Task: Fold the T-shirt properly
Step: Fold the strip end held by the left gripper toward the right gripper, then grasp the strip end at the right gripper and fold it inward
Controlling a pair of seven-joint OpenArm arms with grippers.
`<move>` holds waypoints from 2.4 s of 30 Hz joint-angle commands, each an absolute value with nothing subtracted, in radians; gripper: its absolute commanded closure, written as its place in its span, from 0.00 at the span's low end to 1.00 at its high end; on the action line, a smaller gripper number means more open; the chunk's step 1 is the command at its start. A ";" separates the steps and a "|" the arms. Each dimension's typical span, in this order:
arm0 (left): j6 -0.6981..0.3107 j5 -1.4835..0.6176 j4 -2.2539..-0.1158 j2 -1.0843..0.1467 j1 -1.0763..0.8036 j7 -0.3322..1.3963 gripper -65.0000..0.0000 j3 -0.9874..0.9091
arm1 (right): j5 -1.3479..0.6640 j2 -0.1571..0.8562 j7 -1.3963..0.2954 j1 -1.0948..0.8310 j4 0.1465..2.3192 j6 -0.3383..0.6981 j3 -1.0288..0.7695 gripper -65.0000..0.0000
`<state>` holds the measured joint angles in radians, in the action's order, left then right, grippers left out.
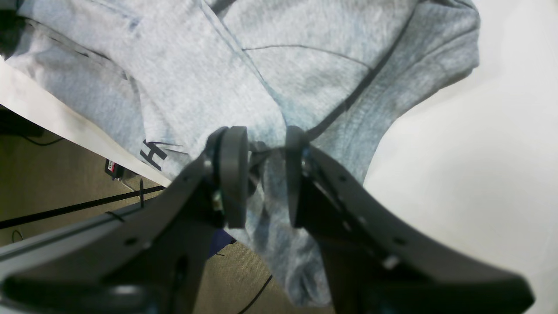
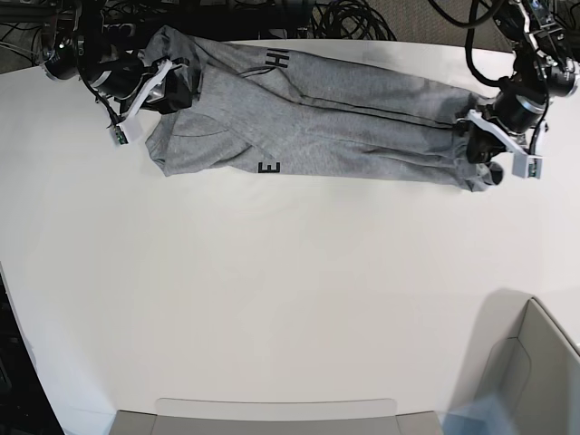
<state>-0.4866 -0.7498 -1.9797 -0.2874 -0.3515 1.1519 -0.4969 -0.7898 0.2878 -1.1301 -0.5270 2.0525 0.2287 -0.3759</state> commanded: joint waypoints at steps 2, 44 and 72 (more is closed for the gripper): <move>-0.486 -0.763 -1.998 -0.288 -0.367 1.136 1.00 -0.453 | -0.809 0.297 -1.118 -0.527 2.066 0.231 -0.381 0.76; -0.358 -0.768 -2.014 -0.147 -0.374 1.098 0.79 -0.199 | -0.808 0.297 -1.119 -0.527 2.066 0.231 -0.381 0.76; -0.358 -0.553 -1.928 -0.125 -0.328 1.046 1.00 -0.076 | -0.811 0.295 -1.116 -0.522 2.066 0.231 -0.381 0.76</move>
